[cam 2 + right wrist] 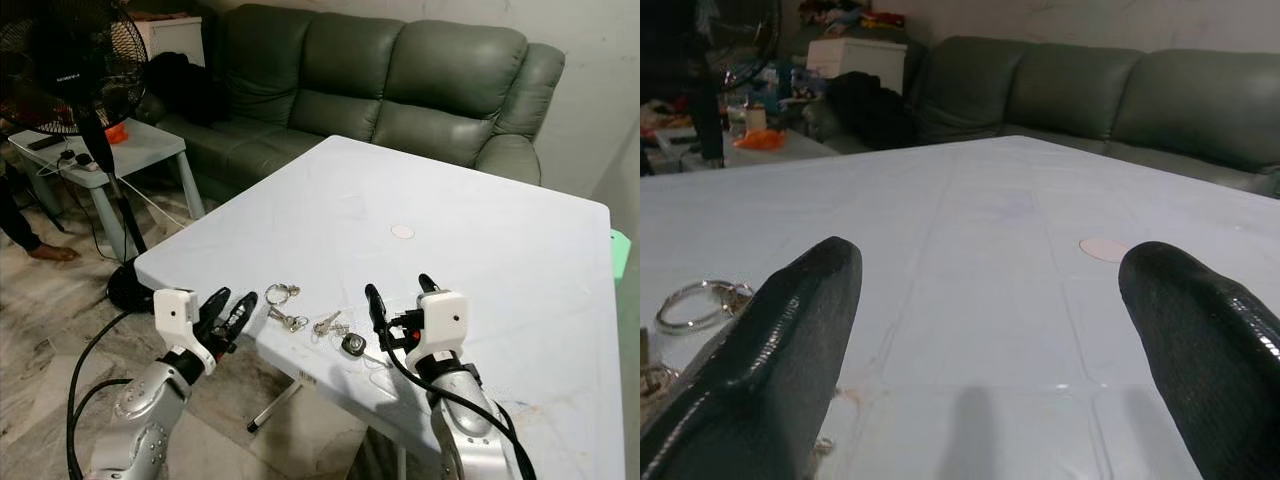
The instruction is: Hang keys on a hook
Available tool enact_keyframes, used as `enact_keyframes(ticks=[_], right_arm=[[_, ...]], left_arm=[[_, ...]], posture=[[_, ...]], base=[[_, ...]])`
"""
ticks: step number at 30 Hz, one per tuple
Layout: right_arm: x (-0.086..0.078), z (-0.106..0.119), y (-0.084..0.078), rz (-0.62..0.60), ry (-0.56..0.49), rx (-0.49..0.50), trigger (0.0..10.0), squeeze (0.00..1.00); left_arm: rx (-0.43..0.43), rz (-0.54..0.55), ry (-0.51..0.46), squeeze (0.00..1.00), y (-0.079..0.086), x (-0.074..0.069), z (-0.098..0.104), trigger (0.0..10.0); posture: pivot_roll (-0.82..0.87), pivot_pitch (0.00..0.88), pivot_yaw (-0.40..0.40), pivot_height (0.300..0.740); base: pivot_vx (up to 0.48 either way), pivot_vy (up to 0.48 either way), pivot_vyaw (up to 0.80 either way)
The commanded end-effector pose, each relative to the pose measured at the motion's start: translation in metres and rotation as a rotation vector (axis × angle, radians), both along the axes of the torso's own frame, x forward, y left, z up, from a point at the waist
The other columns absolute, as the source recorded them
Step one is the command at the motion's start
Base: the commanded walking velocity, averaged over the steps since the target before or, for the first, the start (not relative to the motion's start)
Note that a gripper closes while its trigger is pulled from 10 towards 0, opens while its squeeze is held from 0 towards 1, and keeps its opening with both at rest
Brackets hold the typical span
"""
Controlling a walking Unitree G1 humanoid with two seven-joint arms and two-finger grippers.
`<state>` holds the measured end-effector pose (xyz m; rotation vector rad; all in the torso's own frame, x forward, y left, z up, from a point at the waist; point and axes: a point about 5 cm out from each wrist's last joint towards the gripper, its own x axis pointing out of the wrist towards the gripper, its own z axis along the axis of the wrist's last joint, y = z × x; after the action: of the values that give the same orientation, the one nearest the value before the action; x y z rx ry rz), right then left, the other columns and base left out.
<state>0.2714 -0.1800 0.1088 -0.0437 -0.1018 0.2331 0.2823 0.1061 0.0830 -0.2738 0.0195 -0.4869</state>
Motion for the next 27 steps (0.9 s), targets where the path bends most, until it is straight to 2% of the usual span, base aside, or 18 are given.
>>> enact_keyframes(ticks=[1, 9, 13, 27], right_arm=[[0.001, 0.002, 0.000, 0.023, -0.011, -0.031, 10.0, 0.00], [0.000, -0.002, 0.003, 0.090, 0.011, -0.087, 10.0, 0.00], [-0.002, -0.005, 0.000, 0.132, 0.029, -0.132, 10.0, 0.00], [-0.009, -0.007, 0.004, 0.222, 0.046, -0.199, 10.0, 0.00]], left_arm=[[0.024, -0.038, -0.041, 0.00, -0.005, -0.004, 0.005, 10.0], [0.044, -0.102, -0.050, 0.00, -0.016, -0.013, 0.003, 10.0], [0.080, -0.159, -0.068, 0.00, -0.025, -0.023, 0.002, 10.0], [0.107, -0.180, -0.048, 0.00, -0.028, -0.036, -0.003, 10.0]], posture=[[0.02, 0.000, -0.008, 0.740], [0.02, 0.000, -0.009, 0.740], [0.02, 0.001, -0.012, 0.740], [0.01, 0.040, -0.014, 0.740]], base=[[0.000, 0.000, 0.00], [0.000, 0.000, 0.00], [0.000, 0.000, 0.00], [0.000, 0.000, 0.00]])
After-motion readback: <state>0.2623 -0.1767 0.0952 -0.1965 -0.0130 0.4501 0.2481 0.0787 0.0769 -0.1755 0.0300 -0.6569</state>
